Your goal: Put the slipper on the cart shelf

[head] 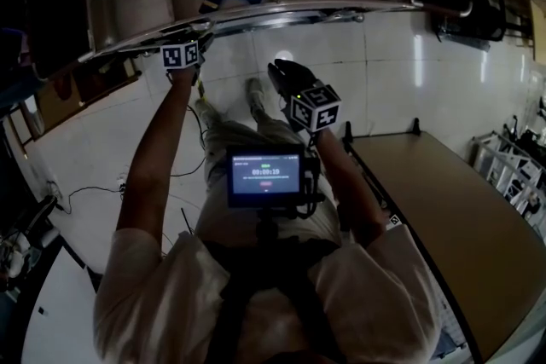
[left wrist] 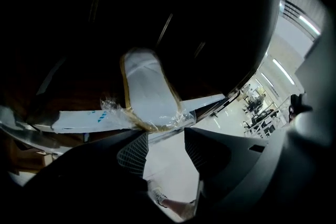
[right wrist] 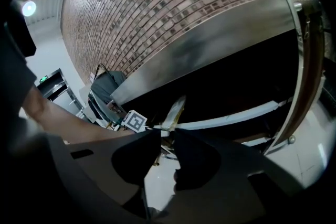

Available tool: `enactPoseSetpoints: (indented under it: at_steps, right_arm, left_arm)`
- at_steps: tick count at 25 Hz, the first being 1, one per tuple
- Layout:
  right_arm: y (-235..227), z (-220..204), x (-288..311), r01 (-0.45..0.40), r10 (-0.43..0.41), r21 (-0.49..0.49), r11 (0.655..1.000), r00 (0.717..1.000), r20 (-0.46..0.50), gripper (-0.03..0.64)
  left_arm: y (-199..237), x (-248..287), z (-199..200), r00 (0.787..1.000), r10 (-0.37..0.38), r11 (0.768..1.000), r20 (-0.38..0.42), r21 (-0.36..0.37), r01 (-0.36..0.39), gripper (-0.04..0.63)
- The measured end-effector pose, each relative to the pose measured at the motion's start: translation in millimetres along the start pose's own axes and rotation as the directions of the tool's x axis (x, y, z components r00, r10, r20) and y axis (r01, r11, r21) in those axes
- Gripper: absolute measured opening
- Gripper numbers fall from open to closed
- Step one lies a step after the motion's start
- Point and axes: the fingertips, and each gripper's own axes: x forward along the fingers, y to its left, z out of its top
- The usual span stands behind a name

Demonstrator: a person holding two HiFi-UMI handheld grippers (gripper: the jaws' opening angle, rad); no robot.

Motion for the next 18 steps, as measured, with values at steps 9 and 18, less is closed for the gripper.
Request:
enactPoseSetpoints:
  at_steps: [9, 18]
  right_arm:
    - [-0.7, -5.1, -2.6, 0.003, -0.003, 0.007, 1.0, 1.0, -0.003, 0.092]
    - [19.9, -4.5, -37.4, -0.016, 0.019, -0.054, 0.998, 0.998, 0.06, 0.092]
  left_arm:
    - [14.0, -6.7, -15.6, 1.0, -0.002, 0.983, 0.012, -0.183, 0.004, 0.218]
    - [-29.6, -90.1, -73.4, 0.972, -0.015, 0.935, 0.235, -0.34, 0.097, 0.218]
